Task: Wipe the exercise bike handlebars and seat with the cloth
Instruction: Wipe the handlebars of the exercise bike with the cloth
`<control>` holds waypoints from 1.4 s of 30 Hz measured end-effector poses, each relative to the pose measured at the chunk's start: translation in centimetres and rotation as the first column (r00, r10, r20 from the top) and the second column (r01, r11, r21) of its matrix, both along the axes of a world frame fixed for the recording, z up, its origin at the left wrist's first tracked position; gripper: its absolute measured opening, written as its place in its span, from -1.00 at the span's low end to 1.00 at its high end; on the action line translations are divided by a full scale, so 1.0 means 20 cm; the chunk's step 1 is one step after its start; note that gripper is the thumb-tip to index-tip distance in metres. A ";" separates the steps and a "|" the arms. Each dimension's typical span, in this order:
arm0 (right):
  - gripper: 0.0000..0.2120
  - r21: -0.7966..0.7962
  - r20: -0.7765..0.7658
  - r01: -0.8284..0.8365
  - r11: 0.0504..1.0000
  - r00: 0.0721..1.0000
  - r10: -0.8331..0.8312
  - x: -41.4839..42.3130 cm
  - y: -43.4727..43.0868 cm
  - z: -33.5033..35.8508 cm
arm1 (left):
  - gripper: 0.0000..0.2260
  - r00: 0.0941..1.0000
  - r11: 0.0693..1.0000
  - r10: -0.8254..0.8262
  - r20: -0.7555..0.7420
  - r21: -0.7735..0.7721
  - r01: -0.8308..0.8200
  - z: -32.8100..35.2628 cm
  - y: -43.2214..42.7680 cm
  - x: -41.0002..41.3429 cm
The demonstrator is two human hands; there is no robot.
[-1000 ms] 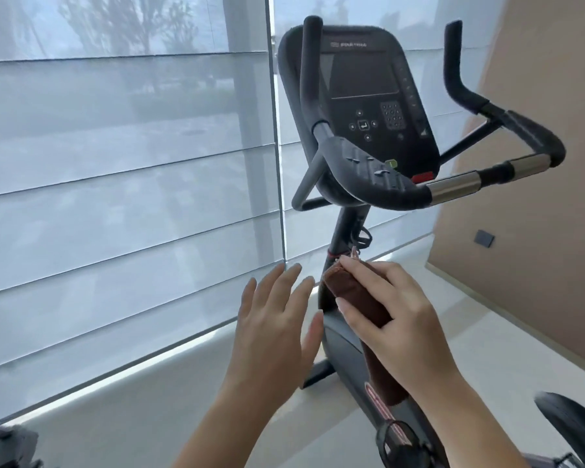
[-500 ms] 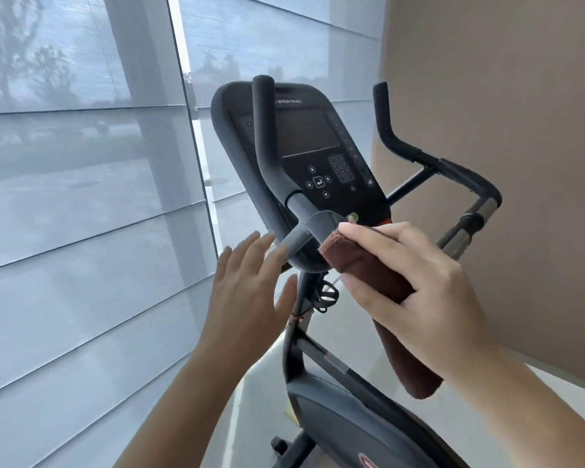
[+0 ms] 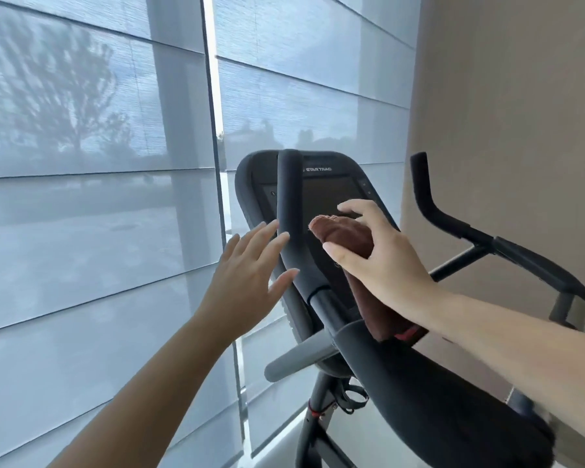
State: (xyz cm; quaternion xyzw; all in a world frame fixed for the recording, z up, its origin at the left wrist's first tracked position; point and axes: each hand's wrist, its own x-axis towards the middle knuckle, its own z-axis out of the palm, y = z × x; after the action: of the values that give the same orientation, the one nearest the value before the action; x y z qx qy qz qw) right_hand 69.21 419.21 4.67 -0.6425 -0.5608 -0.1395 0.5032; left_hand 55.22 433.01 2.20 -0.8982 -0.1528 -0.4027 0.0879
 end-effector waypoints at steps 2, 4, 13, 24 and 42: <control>-0.69 0.040 -0.033 -0.037 0.999 0.999 0.038 0.07 0.11 0.01 | -0.53 1.000 1.000 0.003 -0.023 0.007 -0.002 0.02 0.05 0.05; -0.74 0.107 -0.051 -0.064 0.992 0.996 0.070 0.14 0.22 0.04 | -0.50 0.999 1.000 -0.006 -0.040 0.017 0.007 0.05 0.09 0.10; -0.73 0.249 -0.103 -0.187 0.950 0.971 0.218 0.23 0.54 0.21 | -0.36 0.991 0.993 0.010 -0.134 0.114 0.005 0.06 0.22 0.11; -0.68 0.143 -0.040 -0.244 0.959 0.967 0.252 0.25 0.39 0.03 | -0.32 0.992 0.986 0.003 -0.127 0.165 0.018 0.06 0.24 0.12; -0.68 0.238 -0.013 -0.189 0.953 0.980 0.198 0.22 0.47 0.24 | -0.25 0.882 0.774 -0.396 0.254 -0.424 0.470 -0.03 0.29 0.15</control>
State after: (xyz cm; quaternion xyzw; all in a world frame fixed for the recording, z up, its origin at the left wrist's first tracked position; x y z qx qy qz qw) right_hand 73.69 428.66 9.44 -0.5228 -0.5912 -0.1430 0.5972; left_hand 58.31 438.84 1.68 -0.8697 -0.0413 -0.4286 -0.2413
